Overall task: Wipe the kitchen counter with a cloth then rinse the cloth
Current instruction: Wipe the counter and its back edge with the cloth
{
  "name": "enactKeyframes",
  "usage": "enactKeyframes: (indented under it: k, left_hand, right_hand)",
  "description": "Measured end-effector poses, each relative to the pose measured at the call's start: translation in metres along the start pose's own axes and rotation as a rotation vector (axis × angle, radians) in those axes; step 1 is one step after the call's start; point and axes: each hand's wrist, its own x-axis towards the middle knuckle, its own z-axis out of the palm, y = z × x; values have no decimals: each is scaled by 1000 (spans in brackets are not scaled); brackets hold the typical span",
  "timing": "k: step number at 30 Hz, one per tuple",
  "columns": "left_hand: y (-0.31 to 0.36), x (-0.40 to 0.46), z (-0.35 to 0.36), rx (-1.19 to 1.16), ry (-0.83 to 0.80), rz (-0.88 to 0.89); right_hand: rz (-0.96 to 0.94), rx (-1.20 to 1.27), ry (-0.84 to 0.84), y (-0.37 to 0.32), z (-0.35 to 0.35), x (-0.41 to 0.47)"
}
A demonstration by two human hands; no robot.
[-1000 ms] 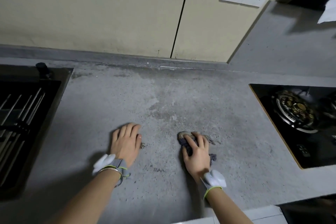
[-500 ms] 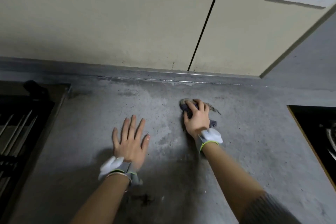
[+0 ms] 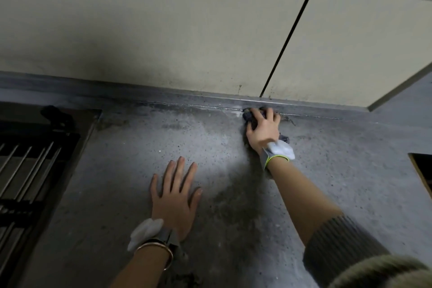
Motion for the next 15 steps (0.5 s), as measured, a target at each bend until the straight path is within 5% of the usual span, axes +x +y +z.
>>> enactKeyframes:
  k: [15]
  left_hand:
    - [-1, -8, 17, -29, 83, -91]
  right_hand:
    - [-112, -35, -167, 20, -26, -142]
